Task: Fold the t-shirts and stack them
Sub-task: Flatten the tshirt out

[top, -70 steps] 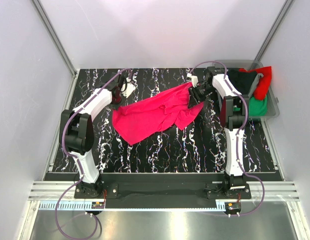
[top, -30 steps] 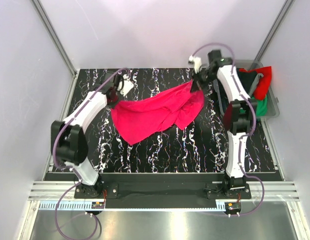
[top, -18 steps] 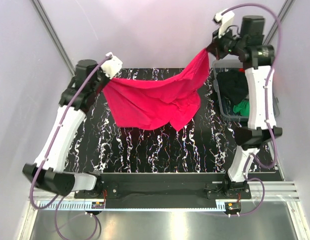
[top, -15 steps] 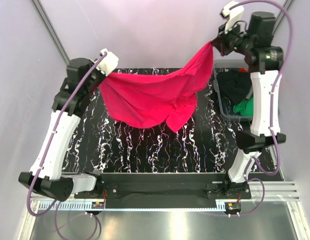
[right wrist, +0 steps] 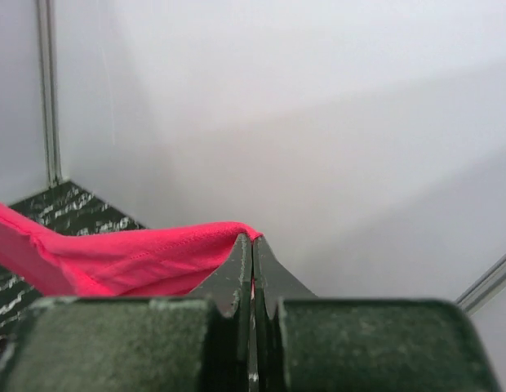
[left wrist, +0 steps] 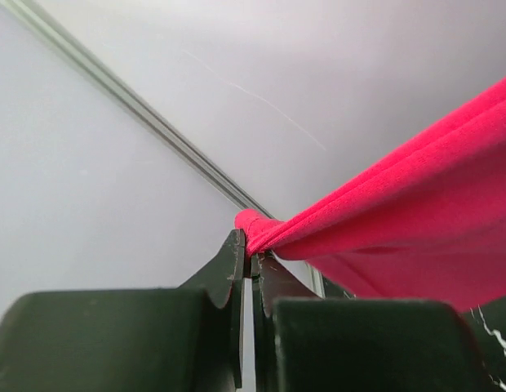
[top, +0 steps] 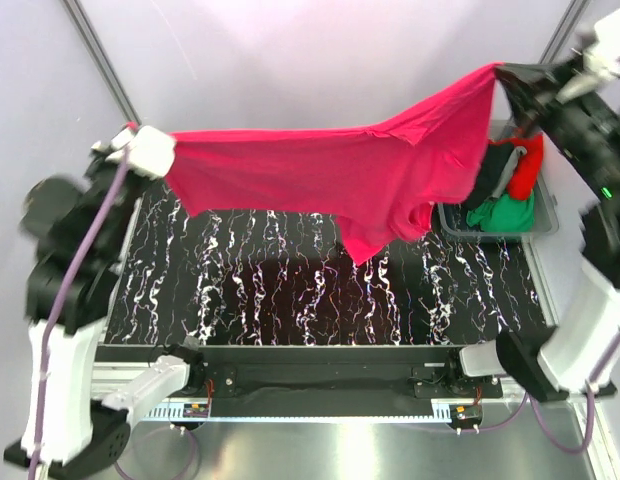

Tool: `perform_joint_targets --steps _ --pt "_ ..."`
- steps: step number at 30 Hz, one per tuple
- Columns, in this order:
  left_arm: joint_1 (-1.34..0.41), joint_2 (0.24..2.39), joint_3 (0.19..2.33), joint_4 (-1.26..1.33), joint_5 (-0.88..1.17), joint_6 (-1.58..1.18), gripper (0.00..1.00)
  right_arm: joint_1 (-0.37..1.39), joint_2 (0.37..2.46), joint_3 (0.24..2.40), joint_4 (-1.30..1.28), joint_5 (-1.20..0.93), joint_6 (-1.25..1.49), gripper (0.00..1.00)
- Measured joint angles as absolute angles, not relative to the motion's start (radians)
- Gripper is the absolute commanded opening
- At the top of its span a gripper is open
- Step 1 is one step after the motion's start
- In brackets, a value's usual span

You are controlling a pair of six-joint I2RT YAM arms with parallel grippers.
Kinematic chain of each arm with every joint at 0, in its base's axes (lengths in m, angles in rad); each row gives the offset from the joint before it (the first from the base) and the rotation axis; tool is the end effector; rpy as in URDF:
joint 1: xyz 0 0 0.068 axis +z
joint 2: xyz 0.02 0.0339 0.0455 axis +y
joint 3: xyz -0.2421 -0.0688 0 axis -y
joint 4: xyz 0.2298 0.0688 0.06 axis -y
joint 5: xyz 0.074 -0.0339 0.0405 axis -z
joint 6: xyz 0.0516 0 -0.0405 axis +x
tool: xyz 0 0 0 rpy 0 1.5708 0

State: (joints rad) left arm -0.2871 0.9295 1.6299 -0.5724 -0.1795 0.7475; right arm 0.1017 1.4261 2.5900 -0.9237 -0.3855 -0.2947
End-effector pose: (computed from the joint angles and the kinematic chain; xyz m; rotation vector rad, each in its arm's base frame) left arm 0.1330 -0.0297 0.5174 0.5910 1.3401 0.5056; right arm 0.1366 0.0334 0.6168 -0.5771 1.2195 0.0936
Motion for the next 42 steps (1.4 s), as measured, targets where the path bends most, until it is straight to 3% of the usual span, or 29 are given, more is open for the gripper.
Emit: perform_joint_targets --steps 8,17,25,29,33,37,42 --pt "-0.282 0.765 1.674 -0.568 -0.144 0.740 0.00 0.095 1.240 2.602 -0.897 -0.384 -0.284 0.00" --pt "-0.249 0.769 1.716 -0.566 -0.106 0.745 0.00 0.084 1.247 2.625 -0.807 -0.359 -0.332 0.00" --pt "-0.247 0.812 1.456 -0.594 -0.124 0.752 0.00 0.082 1.284 2.146 -0.673 -0.373 -0.424 0.00" --pt "-0.245 0.879 1.216 -0.603 -0.125 0.752 0.00 0.081 1.384 1.844 -0.595 -0.397 -0.476 0.00" --pt "-0.223 1.058 1.025 -0.558 -0.122 0.771 0.00 0.081 1.585 1.693 -0.576 -0.412 -0.523 0.00" --pt "-0.189 1.305 0.997 -0.488 -0.123 0.785 0.00 0.083 1.818 1.720 -0.556 -0.407 -0.543 0.00" --pt "-0.152 1.630 1.193 -0.426 -0.131 0.786 0.00 0.086 2.136 1.982 -0.542 -0.374 -0.543 0.00"
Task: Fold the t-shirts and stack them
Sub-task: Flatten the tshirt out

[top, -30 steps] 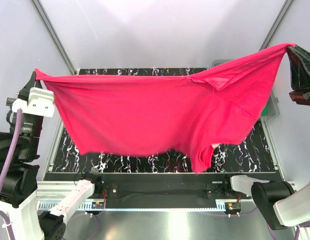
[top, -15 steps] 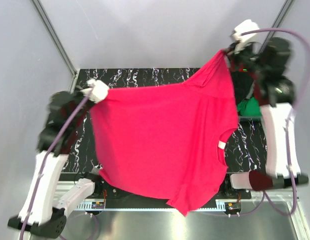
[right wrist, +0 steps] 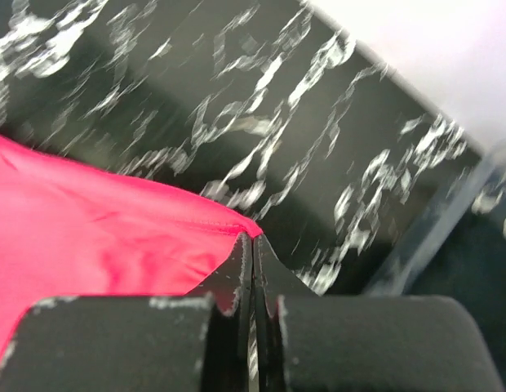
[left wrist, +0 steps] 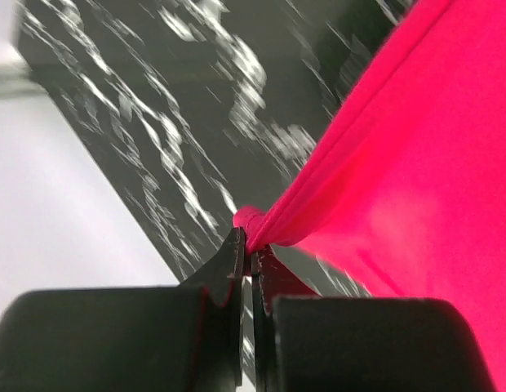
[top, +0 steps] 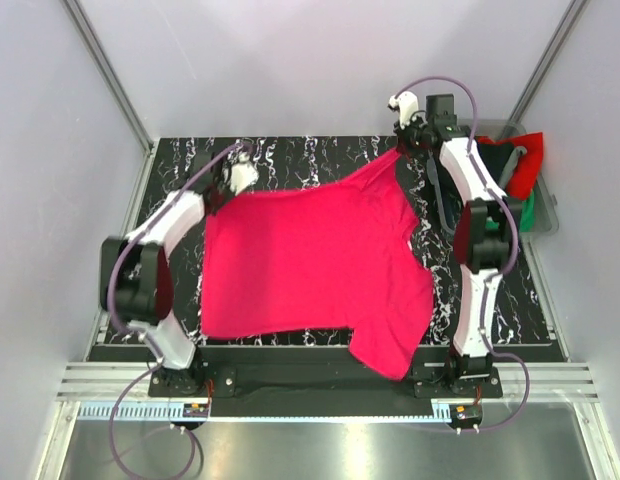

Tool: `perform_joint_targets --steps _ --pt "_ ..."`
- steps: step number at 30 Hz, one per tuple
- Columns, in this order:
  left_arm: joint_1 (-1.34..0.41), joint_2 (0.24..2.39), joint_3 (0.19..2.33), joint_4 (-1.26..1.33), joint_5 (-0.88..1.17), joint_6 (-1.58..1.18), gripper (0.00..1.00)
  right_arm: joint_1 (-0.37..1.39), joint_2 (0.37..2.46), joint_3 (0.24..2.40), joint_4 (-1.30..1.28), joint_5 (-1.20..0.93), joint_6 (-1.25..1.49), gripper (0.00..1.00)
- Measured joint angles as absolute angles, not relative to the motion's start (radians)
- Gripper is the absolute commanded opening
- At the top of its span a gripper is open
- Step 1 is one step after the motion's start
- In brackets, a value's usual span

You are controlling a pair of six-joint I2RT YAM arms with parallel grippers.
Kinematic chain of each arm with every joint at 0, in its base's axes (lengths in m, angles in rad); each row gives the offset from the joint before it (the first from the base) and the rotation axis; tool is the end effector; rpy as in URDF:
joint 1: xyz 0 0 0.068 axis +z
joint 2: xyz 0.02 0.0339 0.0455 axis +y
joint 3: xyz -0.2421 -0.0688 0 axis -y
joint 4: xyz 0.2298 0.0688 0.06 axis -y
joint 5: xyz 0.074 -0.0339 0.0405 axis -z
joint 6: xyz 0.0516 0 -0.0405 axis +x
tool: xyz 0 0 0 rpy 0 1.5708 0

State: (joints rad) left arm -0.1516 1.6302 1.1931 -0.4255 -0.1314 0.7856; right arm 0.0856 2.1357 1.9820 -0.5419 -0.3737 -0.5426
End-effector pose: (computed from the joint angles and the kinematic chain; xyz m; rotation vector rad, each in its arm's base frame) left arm 0.3464 -0.0461 0.2172 1.0631 2.2333 0.4395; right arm 0.4762 0.0598 0.2639 -0.8675 2.0386 0.1725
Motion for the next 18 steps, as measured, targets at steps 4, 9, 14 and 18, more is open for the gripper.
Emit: perform_joint_targets --steps 4,9,14,18 --pt "-0.136 1.831 1.413 -0.381 -0.155 0.789 0.00 0.089 2.357 2.256 -0.548 -0.340 -0.537 0.00" --pt "-0.130 2.001 1.610 -0.347 -0.179 0.797 0.00 0.089 2.552 2.535 -0.547 -0.294 -0.513 0.00" --pt "-0.128 2.163 1.779 -0.345 -0.200 0.809 0.00 0.090 2.635 2.643 -0.542 -0.251 -0.487 0.00" --pt "-0.125 2.265 1.885 -0.345 -0.212 0.816 0.00 0.090 2.653 2.643 -0.529 -0.241 -0.471 0.00"
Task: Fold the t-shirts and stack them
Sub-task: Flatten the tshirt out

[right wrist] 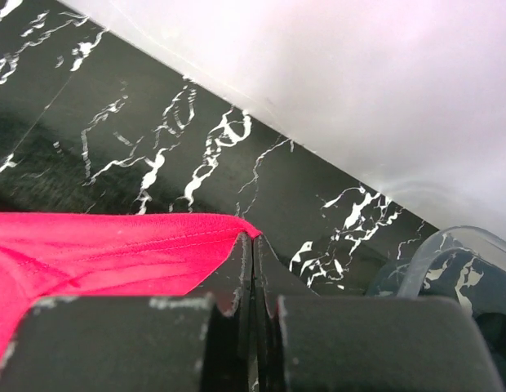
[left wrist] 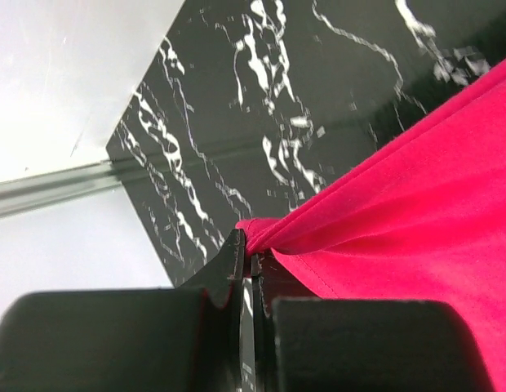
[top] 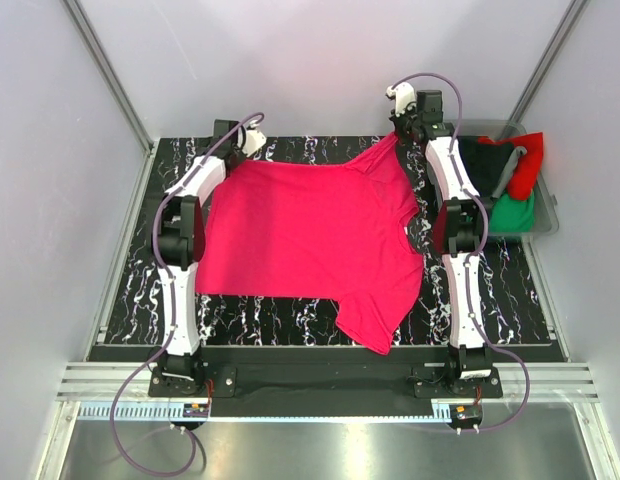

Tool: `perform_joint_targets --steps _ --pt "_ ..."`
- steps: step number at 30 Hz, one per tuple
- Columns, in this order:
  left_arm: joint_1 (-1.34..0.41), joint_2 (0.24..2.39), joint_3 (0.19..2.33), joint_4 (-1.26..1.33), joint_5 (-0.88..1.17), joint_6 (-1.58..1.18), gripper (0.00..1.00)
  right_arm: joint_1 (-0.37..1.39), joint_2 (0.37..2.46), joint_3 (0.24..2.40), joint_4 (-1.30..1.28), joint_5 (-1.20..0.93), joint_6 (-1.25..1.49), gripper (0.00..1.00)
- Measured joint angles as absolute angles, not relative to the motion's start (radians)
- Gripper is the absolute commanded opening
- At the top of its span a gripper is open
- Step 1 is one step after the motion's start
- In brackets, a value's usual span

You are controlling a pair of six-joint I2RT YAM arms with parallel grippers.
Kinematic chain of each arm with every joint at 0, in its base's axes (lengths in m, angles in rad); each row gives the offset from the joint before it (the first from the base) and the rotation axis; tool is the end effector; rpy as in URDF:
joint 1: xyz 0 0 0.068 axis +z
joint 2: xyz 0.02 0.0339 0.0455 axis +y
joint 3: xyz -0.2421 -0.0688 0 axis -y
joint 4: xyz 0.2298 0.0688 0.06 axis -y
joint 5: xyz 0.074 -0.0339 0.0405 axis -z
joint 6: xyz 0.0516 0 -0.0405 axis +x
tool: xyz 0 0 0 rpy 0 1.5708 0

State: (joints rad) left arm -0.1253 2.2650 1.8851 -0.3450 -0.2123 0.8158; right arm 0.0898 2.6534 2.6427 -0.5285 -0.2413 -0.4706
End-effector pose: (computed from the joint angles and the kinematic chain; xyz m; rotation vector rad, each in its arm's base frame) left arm 0.5011 -0.0522 0.1876 0.9638 2.1432 0.5929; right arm 0.5673 0.0635 0.2209 -0.7153 1.9668 0.0245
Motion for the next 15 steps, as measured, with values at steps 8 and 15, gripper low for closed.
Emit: perform_joint_targets --steps 8,15 --pt "-0.107 2.337 1.988 -0.342 -0.219 0.807 0.00 0.090 2.680 2.646 -0.479 -0.202 -0.432 0.00" --pt "-0.096 2.337 1.995 -0.334 -0.223 0.788 0.00 0.092 2.680 2.661 -0.430 -0.205 -0.414 0.00"
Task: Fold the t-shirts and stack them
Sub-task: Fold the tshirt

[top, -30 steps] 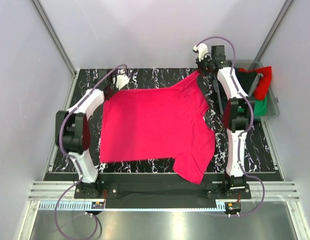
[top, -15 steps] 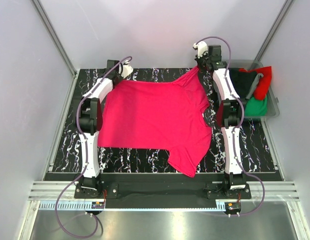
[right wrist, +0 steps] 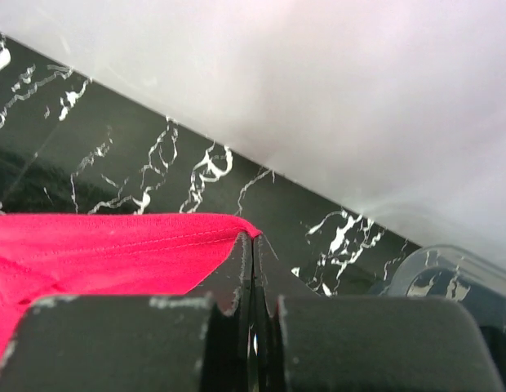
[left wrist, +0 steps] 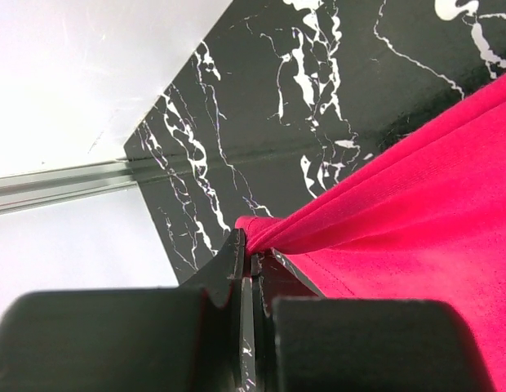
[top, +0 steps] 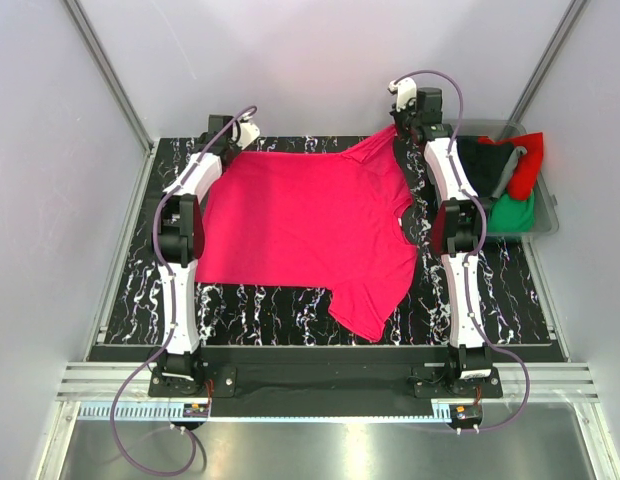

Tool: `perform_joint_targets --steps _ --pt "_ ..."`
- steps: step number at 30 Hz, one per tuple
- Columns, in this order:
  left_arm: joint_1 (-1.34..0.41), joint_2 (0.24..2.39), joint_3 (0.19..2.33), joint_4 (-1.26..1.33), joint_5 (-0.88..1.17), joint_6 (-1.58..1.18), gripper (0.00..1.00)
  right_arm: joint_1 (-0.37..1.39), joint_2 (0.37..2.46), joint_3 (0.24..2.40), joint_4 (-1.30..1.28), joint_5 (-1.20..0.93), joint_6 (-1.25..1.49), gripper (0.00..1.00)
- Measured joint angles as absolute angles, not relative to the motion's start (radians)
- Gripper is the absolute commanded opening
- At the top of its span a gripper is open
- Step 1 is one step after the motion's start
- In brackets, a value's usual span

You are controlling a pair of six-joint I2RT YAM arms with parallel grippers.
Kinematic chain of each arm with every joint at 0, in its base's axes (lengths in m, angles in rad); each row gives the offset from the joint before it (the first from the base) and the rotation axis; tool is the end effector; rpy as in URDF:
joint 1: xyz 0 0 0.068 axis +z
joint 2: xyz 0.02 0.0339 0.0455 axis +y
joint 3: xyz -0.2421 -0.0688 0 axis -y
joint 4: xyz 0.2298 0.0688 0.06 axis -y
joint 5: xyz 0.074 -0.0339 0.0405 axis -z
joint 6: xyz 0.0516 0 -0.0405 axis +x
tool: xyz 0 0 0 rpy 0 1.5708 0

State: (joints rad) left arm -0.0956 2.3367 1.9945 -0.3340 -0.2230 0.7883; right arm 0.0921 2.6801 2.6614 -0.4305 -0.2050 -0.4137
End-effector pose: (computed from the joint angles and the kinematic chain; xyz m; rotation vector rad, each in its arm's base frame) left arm 0.5201 -0.0384 0.1896 0.8715 2.1305 0.6164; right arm 0.5764 0.0638 0.2229 -0.6273 1.9095 0.0020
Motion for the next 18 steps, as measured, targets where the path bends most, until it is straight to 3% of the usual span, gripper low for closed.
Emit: perform_joint_targets --steps 10,18 --pt "-0.095 2.331 1.970 -0.311 -0.233 0.788 0.00 0.126 2.671 2.650 -0.387 -0.205 -0.421 0.00" --pt "-0.095 2.243 1.851 -0.312 -0.232 0.793 0.00 0.157 2.529 2.413 -0.405 -0.202 -0.467 0.00"
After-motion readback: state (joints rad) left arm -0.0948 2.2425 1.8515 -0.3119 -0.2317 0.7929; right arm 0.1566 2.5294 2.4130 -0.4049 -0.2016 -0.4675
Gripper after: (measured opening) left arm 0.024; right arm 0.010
